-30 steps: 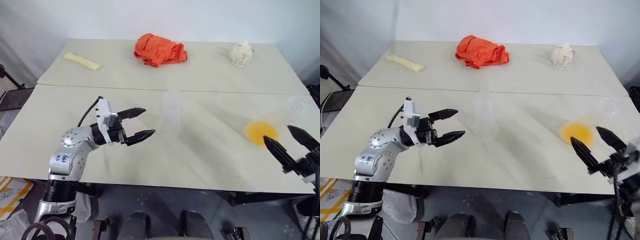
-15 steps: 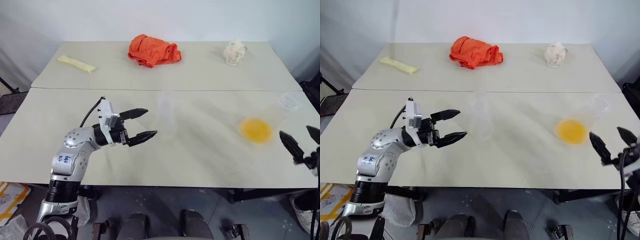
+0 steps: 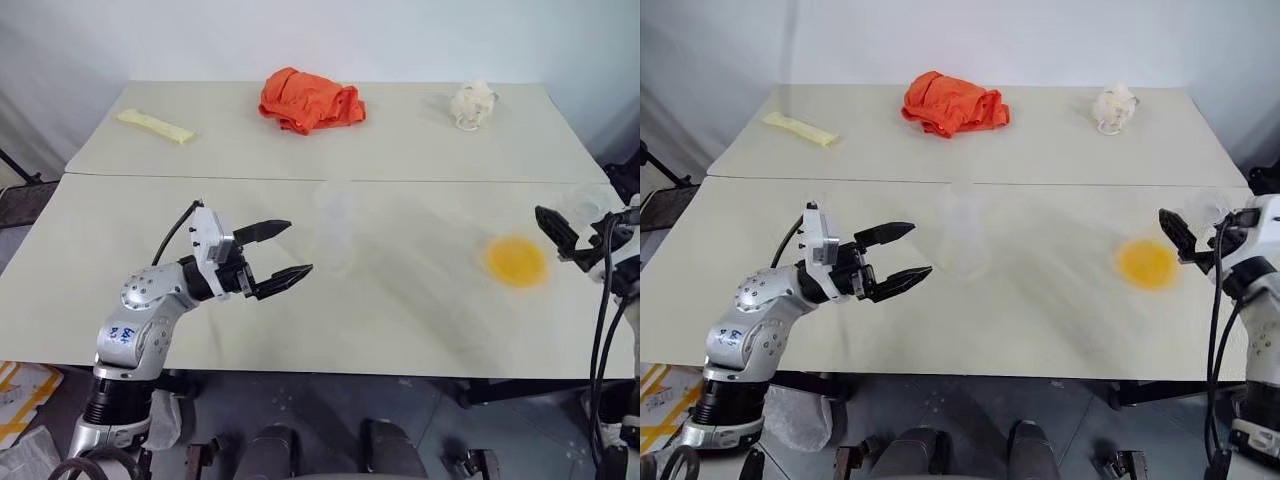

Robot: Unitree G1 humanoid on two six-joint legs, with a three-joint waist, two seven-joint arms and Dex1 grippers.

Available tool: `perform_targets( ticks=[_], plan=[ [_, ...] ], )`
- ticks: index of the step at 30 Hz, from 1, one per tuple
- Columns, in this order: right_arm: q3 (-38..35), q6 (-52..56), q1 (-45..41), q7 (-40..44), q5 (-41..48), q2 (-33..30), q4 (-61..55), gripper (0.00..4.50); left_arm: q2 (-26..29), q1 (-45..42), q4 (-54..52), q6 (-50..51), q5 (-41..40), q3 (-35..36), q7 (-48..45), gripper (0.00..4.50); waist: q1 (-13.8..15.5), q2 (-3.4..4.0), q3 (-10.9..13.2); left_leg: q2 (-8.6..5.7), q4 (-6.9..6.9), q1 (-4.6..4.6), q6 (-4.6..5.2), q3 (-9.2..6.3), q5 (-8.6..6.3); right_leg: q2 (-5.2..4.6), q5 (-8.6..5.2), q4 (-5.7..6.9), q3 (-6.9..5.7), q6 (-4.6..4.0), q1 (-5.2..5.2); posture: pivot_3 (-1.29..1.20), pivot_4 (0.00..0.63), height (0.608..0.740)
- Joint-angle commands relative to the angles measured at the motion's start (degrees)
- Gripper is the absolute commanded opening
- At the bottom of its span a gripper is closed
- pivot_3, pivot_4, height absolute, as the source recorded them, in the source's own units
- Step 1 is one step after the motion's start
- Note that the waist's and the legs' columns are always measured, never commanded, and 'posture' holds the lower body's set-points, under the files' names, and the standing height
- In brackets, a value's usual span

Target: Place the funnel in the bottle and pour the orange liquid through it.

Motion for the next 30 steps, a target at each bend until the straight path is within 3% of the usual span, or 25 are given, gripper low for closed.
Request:
perform_targets(
  ticks=[1, 6, 7, 15, 18, 24, 30],
  plan=[
    [-0.73, -0.94, -1.94, 0.36, 0.44, -0.99, 0.3, 4.12, 0.53, 0.2, -2.8, -0.19, -0.99, 1.21, 0.45, 4.5, 0.02, 0.0, 0.0, 0.0, 0.0, -0.01, 0.0, 0.0, 0.0, -0.01, 0.0, -0.01, 0.0, 0.0, 0.0, 0.0, 0.15, 0.74],
    [0.27, -0.73, -1.71, 1.15, 0.59, -0.54, -1.41, 2.58, 0.51, -0.3, -1.95, -0.73, -0.65, 0.98, 0.36, 4.5, -0.03, 0.0, 0.0, -0.01, 0.0, -0.01, 0.0, 0.01, 0.0, 0.0, 0.0, -0.01, -0.01, 0.0, 0.0, 0.0, 0.15, 0.74],
    [0.42, -0.56, -1.62, 1.09, 0.62, -0.43, -1.96, 2.49, 0.47, -0.45, -1.7, -0.86, -0.57, 0.96, 0.33, 4.5, -0.04, 0.0, 0.0, 0.0, 0.0, -0.01, 0.0, 0.0, 0.0, 0.01, 0.0, -0.01, -0.01, 0.0, 0.0, 0.0, 0.15, 0.74],
    [8.19, 2.19, -6.08, 2.02, 0.18, -0.69, -12.28, 2.49, 0.24, -1.04, -0.29, -1.76, -0.19, 1.17, 0.37, 4.5, -0.3, 0.03, 0.02, 0.02, -0.02, -0.03, -0.01, 0.08, 0.0, 0.01, 0.0, 0.11, 0.06, 0.0, -0.18, 0.0, 0.15, 0.74],
    [17.09, 2.46, -12.01, 1.46, -5.4, -1.09, -15.31, 2.49, 0.0, -1.5, 0.46, -2.2, 0.0, 1.27, 0.71, 4.5, -0.38, 0.05, 0.03, 0.01, 0.0, -0.09, -0.01, 0.11, 0.0, 0.0, 0.0, 0.13, 0.09, 0.0, -0.27, 0.0, 0.15, 0.74],
    [27.5, -1.61, -22.41, -0.03, -13.36, 3.77, -15.59, 2.49, -0.06, -1.77, 0.93, -2.59, 0.15, 1.42, 1.19, 4.5, -0.06, 0.05, 0.04, 0.02, -0.05, -0.13, -0.05, 0.05, 0.0, 0.0, 0.0, 0.2, 0.03, 0.0, -0.37, 0.0, 0.15, 0.74],
    [30.55, -1.67, -27.06, -2.47, -15.45, 10.9, -13.36, 2.49, -0.7, -1.62, 0.64, -2.8, 0.4, 1.18, 2.02, 4.5, -0.15, 0.03, 0.04, -0.08, -0.04, -0.29, -0.03, -0.15, -0.03, -0.09, 0.02, 0.19, -0.18, 0.04, -0.42, 0.0, 0.15, 0.74]
  ],
)
